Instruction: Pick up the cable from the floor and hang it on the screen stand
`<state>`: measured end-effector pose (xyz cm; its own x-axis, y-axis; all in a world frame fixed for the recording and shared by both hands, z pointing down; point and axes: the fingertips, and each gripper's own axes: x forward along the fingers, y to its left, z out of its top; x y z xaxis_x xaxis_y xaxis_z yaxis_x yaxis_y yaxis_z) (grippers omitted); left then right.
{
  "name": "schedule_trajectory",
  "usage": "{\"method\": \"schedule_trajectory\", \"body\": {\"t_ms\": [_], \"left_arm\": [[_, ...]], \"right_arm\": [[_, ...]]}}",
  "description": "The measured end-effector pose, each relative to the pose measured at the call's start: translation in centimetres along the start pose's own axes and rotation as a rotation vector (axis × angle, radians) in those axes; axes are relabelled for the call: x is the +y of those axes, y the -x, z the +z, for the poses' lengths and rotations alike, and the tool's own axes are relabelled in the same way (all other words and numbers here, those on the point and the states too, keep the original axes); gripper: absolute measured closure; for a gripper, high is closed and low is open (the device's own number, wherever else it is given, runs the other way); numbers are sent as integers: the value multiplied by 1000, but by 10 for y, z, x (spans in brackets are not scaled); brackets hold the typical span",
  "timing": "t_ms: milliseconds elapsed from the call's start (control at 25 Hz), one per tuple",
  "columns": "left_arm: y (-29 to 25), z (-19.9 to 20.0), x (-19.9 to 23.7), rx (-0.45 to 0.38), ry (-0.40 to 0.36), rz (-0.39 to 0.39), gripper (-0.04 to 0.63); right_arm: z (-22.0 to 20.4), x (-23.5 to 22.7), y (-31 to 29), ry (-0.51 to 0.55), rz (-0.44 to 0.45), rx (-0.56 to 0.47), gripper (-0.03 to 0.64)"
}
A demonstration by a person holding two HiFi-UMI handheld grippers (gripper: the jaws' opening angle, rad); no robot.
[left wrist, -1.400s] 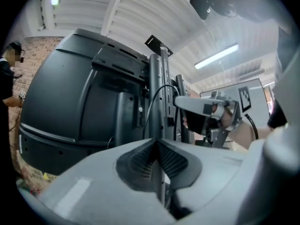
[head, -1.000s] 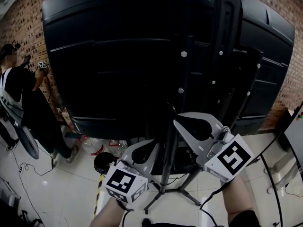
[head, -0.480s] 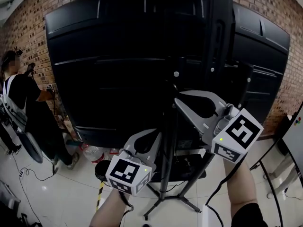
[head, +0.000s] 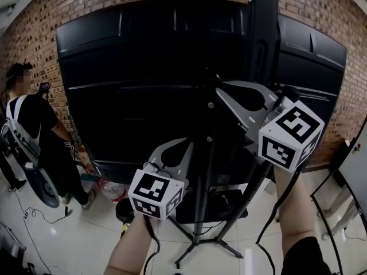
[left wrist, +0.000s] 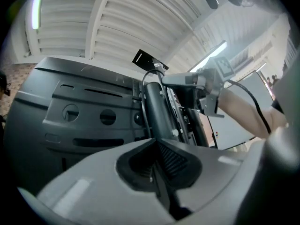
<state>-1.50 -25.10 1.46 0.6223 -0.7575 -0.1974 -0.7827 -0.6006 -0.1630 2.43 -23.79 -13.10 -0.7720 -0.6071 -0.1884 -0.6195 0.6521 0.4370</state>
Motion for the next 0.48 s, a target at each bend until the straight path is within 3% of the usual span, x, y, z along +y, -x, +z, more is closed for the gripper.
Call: {"method": "schedule_trajectory", "body": {"t_ms": [480], "left_arm": [[-12, 8, 10, -9, -46, 17, 591]], "right_arm": [[-38, -48, 15, -65, -178, 153, 601]]}}
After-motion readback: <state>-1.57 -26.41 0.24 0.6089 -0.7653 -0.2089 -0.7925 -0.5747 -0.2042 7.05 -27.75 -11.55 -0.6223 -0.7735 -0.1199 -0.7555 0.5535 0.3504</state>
